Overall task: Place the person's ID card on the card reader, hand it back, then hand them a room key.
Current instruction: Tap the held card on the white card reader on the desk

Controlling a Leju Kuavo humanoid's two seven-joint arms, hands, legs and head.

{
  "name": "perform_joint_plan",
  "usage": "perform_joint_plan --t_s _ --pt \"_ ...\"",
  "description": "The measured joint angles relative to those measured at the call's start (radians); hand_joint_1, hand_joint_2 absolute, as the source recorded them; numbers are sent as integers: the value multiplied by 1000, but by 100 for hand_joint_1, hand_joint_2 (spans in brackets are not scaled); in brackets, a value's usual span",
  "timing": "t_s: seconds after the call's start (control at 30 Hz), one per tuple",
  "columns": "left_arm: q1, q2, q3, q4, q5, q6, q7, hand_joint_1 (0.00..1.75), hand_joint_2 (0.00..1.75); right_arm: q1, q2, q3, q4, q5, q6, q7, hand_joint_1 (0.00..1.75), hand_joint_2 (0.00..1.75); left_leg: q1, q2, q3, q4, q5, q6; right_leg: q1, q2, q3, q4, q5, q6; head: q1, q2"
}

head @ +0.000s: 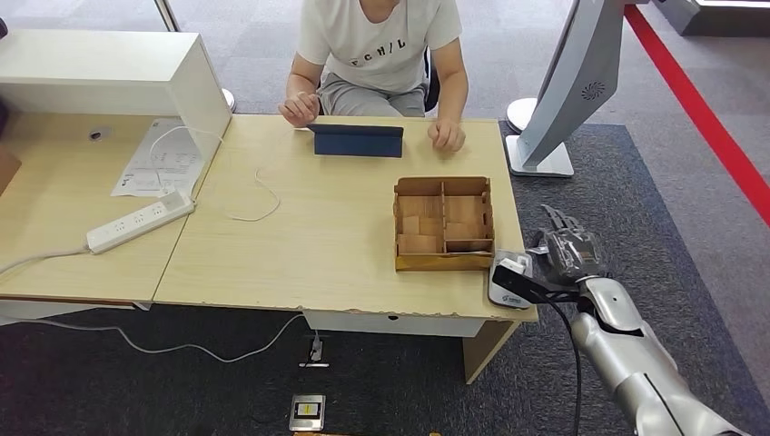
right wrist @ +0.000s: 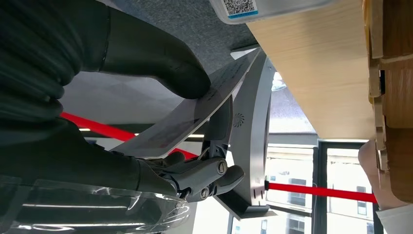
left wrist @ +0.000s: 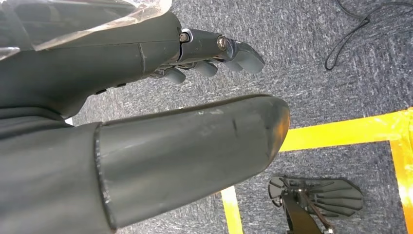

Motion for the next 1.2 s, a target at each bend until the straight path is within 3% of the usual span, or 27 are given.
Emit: perform_joint_plan --t_s 1.2 --pt "0 3 -8 0 4 9 12 0 0 107 -16 17 -11 -162 3 15 175 175 0 1 2 0 0 0 0 0 2 0 0 -1 0 0"
